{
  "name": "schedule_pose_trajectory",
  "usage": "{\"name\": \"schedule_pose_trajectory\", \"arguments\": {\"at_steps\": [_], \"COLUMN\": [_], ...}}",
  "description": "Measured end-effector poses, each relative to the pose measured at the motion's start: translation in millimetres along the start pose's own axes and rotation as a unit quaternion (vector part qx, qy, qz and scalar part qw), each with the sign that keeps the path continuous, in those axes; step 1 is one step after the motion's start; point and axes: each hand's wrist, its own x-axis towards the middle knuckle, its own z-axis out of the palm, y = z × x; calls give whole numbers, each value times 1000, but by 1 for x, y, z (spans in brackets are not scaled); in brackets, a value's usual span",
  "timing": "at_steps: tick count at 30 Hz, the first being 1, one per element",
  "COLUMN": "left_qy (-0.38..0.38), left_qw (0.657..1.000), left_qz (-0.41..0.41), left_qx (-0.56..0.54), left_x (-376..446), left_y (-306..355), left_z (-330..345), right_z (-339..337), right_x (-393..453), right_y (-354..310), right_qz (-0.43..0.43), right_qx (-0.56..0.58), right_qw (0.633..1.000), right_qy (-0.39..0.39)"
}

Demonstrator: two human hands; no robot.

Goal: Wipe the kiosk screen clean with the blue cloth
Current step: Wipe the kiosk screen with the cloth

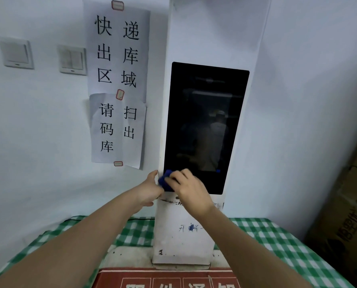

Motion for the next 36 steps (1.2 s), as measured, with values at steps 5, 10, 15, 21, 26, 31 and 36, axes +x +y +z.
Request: {"name": "schedule_pose_trajectory", "arguments": {"at_steps": [5,10,15,21,26,31,36], "left_qy": [12,26,26,31,29,27,24], "left_qw": [1000,1000,998,999,1000,1000,1000], "left_qz": [-1,-4,-28,-7,2,-2,2], "left_qx": [2,17,43,19,-4,4,-9], "left_x": [4,5,2,2,6,6,9], "left_y": [0,-2,-4,3,4,2,2], "left_z": [-2,1,-2,-3,1,6,11], "right_z": [-12,12,23,-12,1,23,-8], "right_x": [30,15,-5,27,24,-10,2], "right_y": [-4,-18,-14,-1,-1,-1,20], "right_qz": [93,55,-37,13,49,-25,-67], "right_qx": [0,19,8,5,-2,11,-21], "right_qw": [994,998,998,999,997,999,997], "right_qy": [60,18,-46,50,57,-28,-6]}}
